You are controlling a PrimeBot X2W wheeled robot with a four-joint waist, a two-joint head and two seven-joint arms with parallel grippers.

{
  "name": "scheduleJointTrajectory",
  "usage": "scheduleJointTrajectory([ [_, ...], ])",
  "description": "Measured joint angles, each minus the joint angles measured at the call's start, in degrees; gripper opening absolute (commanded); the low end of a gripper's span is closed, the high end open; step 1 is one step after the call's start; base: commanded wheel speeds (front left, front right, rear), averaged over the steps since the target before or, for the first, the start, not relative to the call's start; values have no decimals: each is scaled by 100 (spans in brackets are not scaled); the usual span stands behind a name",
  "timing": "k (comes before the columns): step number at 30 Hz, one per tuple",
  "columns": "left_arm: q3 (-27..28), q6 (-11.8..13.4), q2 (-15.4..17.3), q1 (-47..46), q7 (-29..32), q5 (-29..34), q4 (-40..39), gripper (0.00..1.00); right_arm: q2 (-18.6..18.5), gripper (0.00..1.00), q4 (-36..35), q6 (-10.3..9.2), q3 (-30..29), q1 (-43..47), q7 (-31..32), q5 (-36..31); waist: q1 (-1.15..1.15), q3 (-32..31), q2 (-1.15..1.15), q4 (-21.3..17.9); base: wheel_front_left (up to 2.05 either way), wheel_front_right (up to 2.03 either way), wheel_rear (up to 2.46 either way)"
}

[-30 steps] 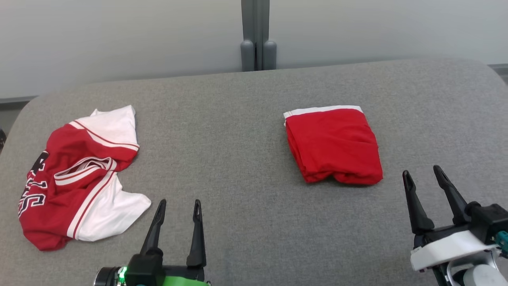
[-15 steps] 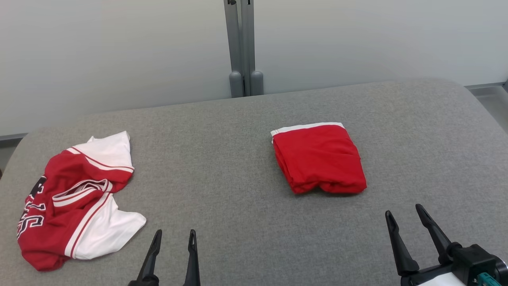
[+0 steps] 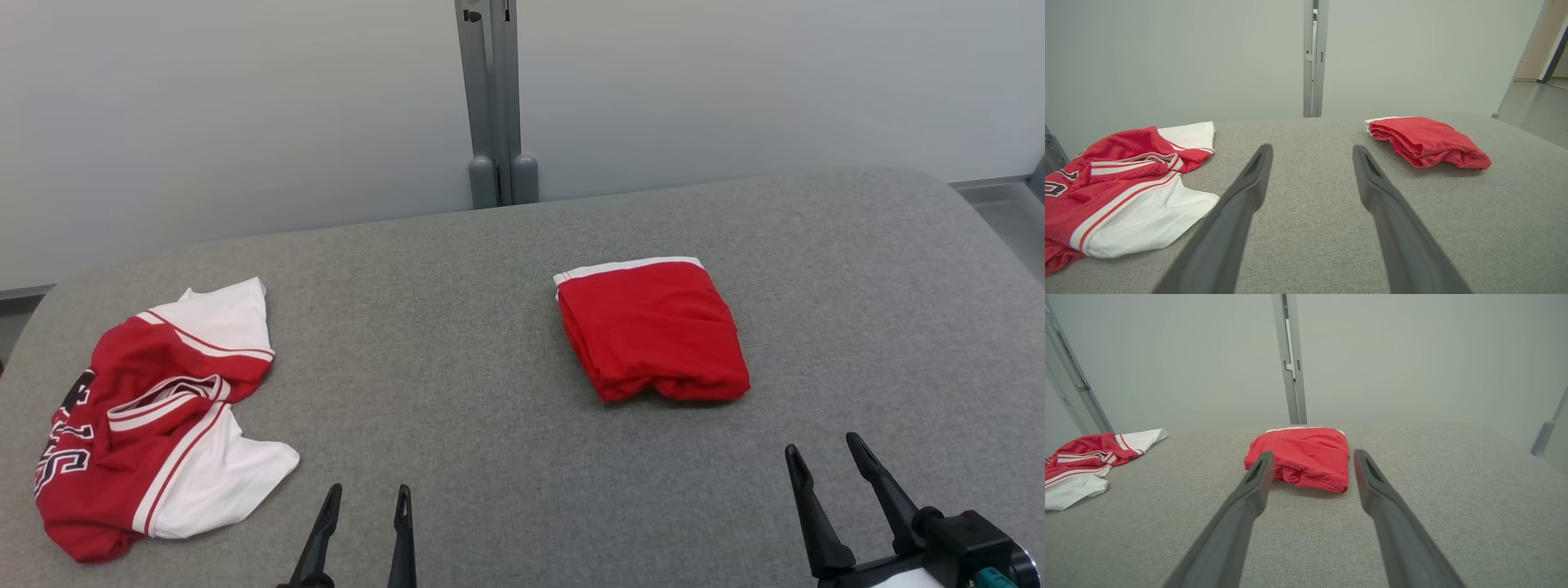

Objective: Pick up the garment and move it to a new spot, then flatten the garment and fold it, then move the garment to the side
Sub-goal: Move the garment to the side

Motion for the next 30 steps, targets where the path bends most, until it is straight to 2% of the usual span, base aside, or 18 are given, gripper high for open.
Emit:
scheduleJointTrajectory([
  [30,54,2,-1,15,0,5,-37,100,14,100,26,0,63,19,0,102,0,57,0,28,0,0,0],
])
